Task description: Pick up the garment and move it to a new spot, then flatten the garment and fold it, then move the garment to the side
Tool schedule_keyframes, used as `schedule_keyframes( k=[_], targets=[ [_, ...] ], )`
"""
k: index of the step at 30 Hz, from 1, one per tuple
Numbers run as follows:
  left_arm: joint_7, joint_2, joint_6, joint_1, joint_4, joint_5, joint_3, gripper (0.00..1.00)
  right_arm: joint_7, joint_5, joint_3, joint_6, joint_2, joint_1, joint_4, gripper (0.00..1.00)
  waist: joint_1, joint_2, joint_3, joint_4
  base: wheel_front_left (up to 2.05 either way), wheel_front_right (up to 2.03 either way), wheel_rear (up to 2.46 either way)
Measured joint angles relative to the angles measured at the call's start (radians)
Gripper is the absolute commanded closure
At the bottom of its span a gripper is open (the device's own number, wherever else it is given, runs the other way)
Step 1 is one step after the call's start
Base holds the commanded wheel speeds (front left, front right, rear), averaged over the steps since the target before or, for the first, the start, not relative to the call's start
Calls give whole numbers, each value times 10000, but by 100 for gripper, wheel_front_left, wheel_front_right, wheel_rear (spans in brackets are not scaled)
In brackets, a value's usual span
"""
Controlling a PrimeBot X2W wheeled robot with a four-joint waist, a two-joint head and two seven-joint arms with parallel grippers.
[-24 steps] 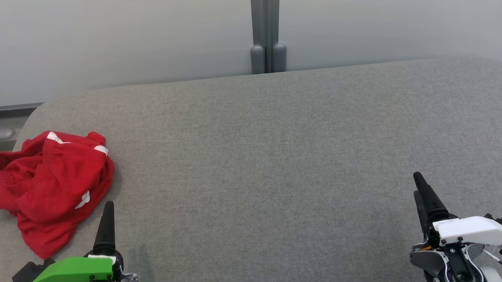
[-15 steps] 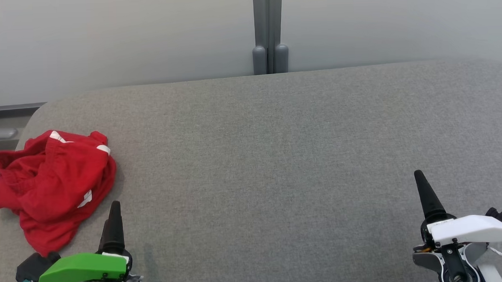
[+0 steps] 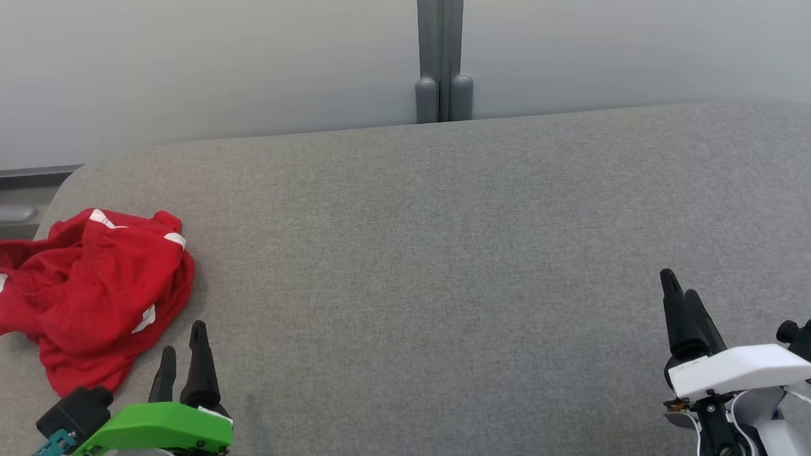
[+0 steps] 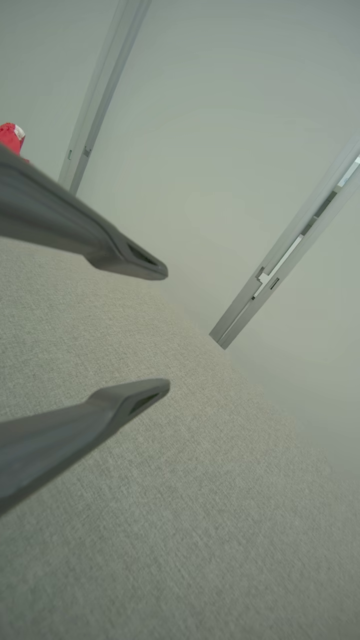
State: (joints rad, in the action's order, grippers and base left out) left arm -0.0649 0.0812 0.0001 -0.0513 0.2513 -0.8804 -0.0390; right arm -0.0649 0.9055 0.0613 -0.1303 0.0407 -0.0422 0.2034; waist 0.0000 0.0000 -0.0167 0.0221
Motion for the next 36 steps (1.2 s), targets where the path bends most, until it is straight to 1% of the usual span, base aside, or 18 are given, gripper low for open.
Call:
schedule_keyframes(
  k=[6,18,29,36],
  targets=[
    [-215,38,105,0,2,842,-159,0,-199,-918,-54,0,6,114,-42,0,0,0,-41,8,0,0,0],
    [-571,61,316,6,2,2171,-357,0,-568,-2326,-230,0,17,153,-109,0,0,0,-113,17,0,0,0],
    [-869,52,307,13,27,3177,-529,0,-867,-3507,-362,0,29,173,-119,0,0,0,-154,63,0,0,0],
    [-1043,10,236,18,88,3501,-531,0,-1026,-4132,-426,-2,33,191,-38,0,0,0,-180,101,0,0,0]
  ],
)
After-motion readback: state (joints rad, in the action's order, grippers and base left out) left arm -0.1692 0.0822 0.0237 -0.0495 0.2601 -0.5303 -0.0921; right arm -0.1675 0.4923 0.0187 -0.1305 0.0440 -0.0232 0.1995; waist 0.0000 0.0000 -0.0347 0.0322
